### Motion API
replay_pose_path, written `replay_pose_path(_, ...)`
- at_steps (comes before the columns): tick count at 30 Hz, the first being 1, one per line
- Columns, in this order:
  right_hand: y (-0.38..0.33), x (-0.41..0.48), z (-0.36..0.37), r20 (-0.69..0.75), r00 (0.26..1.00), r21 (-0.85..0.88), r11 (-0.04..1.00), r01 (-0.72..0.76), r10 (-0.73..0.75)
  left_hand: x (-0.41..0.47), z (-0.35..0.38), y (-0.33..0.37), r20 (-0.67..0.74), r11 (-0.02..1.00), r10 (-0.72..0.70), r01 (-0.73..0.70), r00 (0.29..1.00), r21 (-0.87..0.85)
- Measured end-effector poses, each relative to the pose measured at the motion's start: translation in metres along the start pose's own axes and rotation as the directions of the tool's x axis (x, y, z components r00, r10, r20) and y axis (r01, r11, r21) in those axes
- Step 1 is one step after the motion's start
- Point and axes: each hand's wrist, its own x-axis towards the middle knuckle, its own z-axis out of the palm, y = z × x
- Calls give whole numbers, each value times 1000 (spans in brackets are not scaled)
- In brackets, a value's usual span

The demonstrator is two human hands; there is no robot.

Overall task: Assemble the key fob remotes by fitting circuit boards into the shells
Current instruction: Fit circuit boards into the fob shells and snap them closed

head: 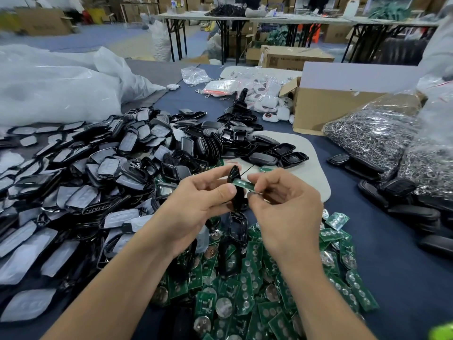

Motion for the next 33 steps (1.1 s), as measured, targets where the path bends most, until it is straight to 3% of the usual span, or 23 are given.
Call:
replay_pose_path(5, 1, -6, 4, 57, 997, -82, 995, 55, -51, -1, -2, 4, -16, 1000, 7, -7, 1000, -17)
replay_pose_path(12, -5, 0, 0, 86, 996, 207, 978, -20, 2, 0, -2, 7, -17, 992, -10, 8, 1000, -125)
replay_pose_path(19, -1, 1, 1, 10, 999, 258, 965, -38, 37, -1, -1, 5, 13, 991, -23, 24, 1000, -129)
replay_pose_path(26, -1, -2, 2, 63, 998, 151, 989, 9, -18, -3, -4, 6, 15, 993, -4, 6, 1000, -116)
replay_pose_path(30, 0, -5, 4, 71, 994, -90, 992, 89, -83, -3, -1, 6, 8, 997, 5, -4, 1000, -77)
replay_pose_path(33, 2, -8, 7, 109, 984, -222, 962, 161, -140, -2, 2, 4, -81, 999, -2, -2, 997, -44)
